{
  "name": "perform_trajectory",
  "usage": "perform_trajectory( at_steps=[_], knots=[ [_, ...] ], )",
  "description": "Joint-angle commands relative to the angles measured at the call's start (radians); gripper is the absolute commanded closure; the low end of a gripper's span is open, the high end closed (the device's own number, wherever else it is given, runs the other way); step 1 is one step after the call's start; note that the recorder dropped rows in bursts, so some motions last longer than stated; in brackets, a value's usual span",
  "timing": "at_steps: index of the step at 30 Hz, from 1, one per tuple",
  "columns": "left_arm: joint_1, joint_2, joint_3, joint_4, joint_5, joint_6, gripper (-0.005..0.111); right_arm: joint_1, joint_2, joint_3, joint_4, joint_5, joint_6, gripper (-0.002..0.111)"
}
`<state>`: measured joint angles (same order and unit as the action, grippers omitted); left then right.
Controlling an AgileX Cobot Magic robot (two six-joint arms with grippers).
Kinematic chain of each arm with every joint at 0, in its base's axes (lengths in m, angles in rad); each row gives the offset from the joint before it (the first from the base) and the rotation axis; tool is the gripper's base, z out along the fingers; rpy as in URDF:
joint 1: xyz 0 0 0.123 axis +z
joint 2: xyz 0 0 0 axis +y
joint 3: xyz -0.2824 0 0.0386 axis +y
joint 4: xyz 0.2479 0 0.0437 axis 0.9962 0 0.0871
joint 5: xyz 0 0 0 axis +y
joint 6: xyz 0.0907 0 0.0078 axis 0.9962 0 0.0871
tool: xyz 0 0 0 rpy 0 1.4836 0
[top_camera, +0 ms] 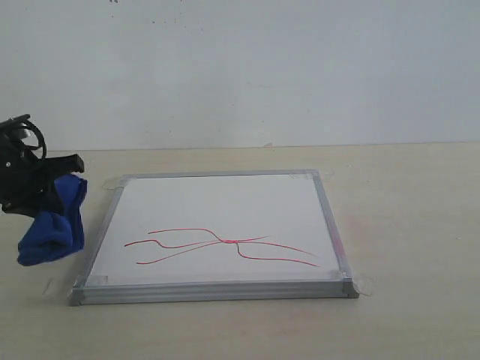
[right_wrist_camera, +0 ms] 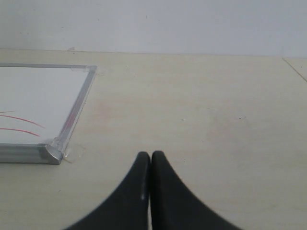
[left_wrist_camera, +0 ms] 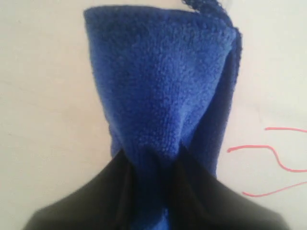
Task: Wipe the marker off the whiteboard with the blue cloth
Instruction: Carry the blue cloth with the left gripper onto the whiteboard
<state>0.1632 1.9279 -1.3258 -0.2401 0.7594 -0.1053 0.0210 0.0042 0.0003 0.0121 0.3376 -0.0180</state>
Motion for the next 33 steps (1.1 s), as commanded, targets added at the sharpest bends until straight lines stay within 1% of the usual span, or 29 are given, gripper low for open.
perform_trajectory(
  at_steps=[1, 4, 8, 10, 12, 17, 20, 24, 28, 33],
  knots=[
    [0.003, -0.064, -0.006, -0.007, 0.008, 0.046, 0.103, -0.006, -0.004, 0.0, 0.003, -0.004, -0.003, 0.108],
    [0.001, -0.081, -0.006, -0.079, 0.022, 0.088, 0.103, -0.006, -0.004, 0.0, 0.003, -0.004, -0.003, 0.108],
    [-0.038, -0.083, -0.006, -0.276, 0.037, 0.4, 0.103, -0.006, -0.004, 0.0, 0.003, -0.004, -0.003, 0.108],
    [-0.069, -0.083, -0.006, -0.359, 0.033, 0.495, 0.103, -0.006, -0.004, 0.0, 0.003, -0.004, -0.003, 0.108],
    [-0.108, -0.081, -0.006, -0.407, 0.015, 0.553, 0.103, -0.006, -0.004, 0.0, 0.003, -0.004, -0.003, 0.108],
    [-0.219, -0.068, -0.019, -0.418, -0.049, 0.559, 0.103, -0.006, -0.004, 0.0, 0.003, -0.004, -0.003, 0.108],
    [-0.284, -0.054, -0.049, -0.413, -0.054, 0.559, 0.103, -0.006, -0.004, 0.0, 0.003, -0.004, -0.003, 0.108],
    [-0.375, -0.022, -0.129, -0.334, -0.049, 0.488, 0.103, -0.006, -0.004, 0.0, 0.003, -0.004, -0.003, 0.108],
    [-0.45, 0.026, -0.224, -0.238, -0.022, 0.411, 0.103, -0.006, -0.004, 0.0, 0.003, -0.004, -0.003, 0.108],
    [-0.529, 0.117, -0.349, -0.23, 0.025, 0.404, 0.103, -0.006, -0.004, 0.0, 0.003, -0.004, -0.003, 0.108]
  ],
)
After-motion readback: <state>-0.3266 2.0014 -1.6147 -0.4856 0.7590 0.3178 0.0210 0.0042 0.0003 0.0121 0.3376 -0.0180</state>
